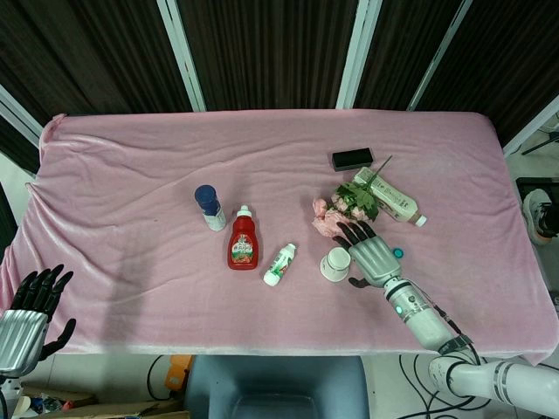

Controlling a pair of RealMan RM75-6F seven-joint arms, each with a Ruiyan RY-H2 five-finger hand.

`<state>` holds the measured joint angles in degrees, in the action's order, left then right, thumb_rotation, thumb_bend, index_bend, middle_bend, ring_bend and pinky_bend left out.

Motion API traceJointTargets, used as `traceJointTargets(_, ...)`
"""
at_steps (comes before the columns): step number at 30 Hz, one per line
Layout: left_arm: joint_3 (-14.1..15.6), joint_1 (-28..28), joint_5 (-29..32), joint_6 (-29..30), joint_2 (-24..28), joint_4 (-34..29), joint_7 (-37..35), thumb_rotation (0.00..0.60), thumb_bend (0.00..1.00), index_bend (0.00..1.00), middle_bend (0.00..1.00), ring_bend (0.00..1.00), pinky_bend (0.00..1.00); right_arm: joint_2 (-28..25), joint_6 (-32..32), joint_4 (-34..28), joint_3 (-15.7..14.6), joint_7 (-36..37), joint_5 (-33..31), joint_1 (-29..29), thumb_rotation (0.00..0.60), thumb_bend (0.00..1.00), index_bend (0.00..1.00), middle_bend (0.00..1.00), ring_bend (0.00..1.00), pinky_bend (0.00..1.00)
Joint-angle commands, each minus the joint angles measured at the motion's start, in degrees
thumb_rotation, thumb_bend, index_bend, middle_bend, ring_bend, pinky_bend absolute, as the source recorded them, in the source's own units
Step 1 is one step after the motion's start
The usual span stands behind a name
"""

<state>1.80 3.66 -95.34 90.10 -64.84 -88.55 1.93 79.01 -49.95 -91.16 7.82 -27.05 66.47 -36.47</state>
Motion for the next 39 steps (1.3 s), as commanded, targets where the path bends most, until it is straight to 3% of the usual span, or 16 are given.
traceJointTargets(1,0.0,-0.1,-0.1,0.1,0.0,0.0,0.0,0.6,0.4,0.0,0.0,0.0,0.06,-0.1,-0.2,-0.3,-0.3,-0.3,-0.6,-0.3,0.6,0.35,0.29,0.0,0.0,0.0)
traceJointTargets(10,0.0,-0.1,-0.3,0.3,0.0,0.0,-0.2,0.6,0.4,0.0,0.0,0.0,0.06,0.7,-0.2,0.3,-1.0,-0.9,-2.3,-1.4,0.6,0.36,0.33,0.0,0.0,0.0)
traceJointTargets(22,-0.2,-0.1,-0.2,0.4,0.1,0.1,-0.5,0.6,0.4,0.0,0.0,0.0,0.06,3.3,-2.2,2.5,-1.3,-1.7,-3.8,-2.4,0.6,0.42,0.57,0.04,0.0,0.0)
traceJointTargets(31,0.1,-0.2,-0.7,0.5,0.1,0.0,-0.4,0.6,0.4,0.0,0.0,0.0,0.06,-3.7,-7.3,-0.1,-2.8,3.9,0.8,1.6,0.6,0.42,0.56,0.04,0.0,0.0)
traceJointTargets(34,0.2,-0.3,-0.9,0.6,0.0,0.0,-0.1,0.6,0.4,0.0,0.0,0.0,0.06,-5.9,-8.5,2.5,-3.3,5.8,1.0,3.4,0.6,0.42,0.55,0.04,0.0,0.0)
traceJointTargets(39,0.0,-0.1,-0.6,0.2,-0.1,-0.1,0.1,0.6,0.4,0.0,0.0,0.0,0.06,-4.8,-4.1,9.8,-3.8,9.4,-2.1,3.9,0.6,0.42,0.55,0.04,0.0,0.0)
